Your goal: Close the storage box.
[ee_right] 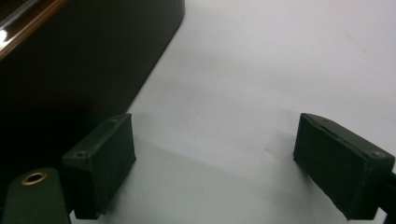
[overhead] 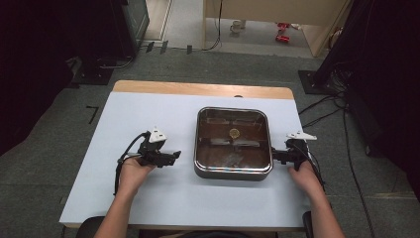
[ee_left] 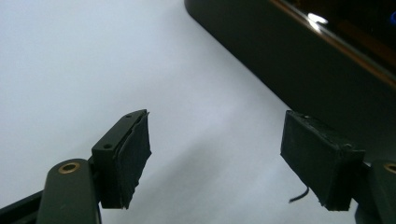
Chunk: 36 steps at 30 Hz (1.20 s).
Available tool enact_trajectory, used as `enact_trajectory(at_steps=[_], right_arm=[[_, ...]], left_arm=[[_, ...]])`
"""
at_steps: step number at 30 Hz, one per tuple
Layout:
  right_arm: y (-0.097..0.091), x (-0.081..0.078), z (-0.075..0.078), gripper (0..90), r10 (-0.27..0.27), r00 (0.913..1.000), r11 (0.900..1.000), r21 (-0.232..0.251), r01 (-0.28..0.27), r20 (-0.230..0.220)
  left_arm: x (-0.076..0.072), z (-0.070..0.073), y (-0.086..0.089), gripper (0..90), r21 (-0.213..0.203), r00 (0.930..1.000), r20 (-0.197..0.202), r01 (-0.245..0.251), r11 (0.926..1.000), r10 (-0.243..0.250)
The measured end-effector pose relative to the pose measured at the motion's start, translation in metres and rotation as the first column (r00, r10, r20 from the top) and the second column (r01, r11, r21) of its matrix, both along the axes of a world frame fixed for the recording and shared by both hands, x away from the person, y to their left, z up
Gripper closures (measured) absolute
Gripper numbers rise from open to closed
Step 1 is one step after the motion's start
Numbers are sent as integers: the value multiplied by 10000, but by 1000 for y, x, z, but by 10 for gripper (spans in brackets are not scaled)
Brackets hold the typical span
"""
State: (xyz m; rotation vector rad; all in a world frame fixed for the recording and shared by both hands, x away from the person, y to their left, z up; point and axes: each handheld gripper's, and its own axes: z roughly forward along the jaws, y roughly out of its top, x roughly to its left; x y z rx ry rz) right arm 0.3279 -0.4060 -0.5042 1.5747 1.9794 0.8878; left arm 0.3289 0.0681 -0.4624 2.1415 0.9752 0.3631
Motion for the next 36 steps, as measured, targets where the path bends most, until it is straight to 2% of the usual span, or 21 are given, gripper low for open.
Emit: enact_trajectory(at_steps=[2, 5, 9, 11, 14, 18, 20, 21, 23, 25, 36], right_arm=[[0, 0, 0, 123, -1, 10000, 10000, 9, 1, 1], [0, 0, 0, 123, 1, 10000, 10000, 4, -1, 3], [0, 0, 0, 123, 2, 10000, 10000, 1, -2, 0], [0, 0, 0, 123, 5, 10000, 10000, 0, -5, 1], [0, 0, 0, 123, 2, 10000, 10000, 2, -2, 0], [0, 0, 0, 122, 4, 10000, 10000, 4, -4, -2], [0, 0, 0, 123, 3, 10000, 10000, 1, -3, -2], [0, 0, 0, 122, 3, 10000, 10000, 2, -3, -2], [0, 0, 0, 123, 3, 10000, 10000, 0, -3, -2], [0, 0, 0, 123, 1, 10000, 10000, 3, -1, -3], [0, 0, 0, 122, 5, 10000, 10000, 3, -5, -6]], left_arm=[[-3, -4, 1, 235, -29, 10000, 0, -4, 10000, 4], [-7, -10, 0, 239, 288, 10000, -51, 4, 9996, -3], [-10, -16, -2, 239, 436, 9999, -166, 18, 9990, -10], [-10, -20, -4, 239, 494, 9996, -280, 38, 9988, -24], [-9, -26, -8, 237, 796, 9987, -498, 144, 9967, -104], [-10, -29, -10, 210, 676, 9996, -294, 70, 9977, -50], [-14, -33, -12, 191, 603, 9999, 99, 49, 9982, -55], [-15, -34, -11, 186, 514, 9998, 173, 17, 9987, -26], [-15, -36, -9, 174, 190, 9998, 177, 25, 9998, -28], [-16, -37, -12, 134, 376, 9997, 229, 89, 9993, -98], [-16, -37, -12, 132, 368, 9996, 263, 61, 9993, -71]])
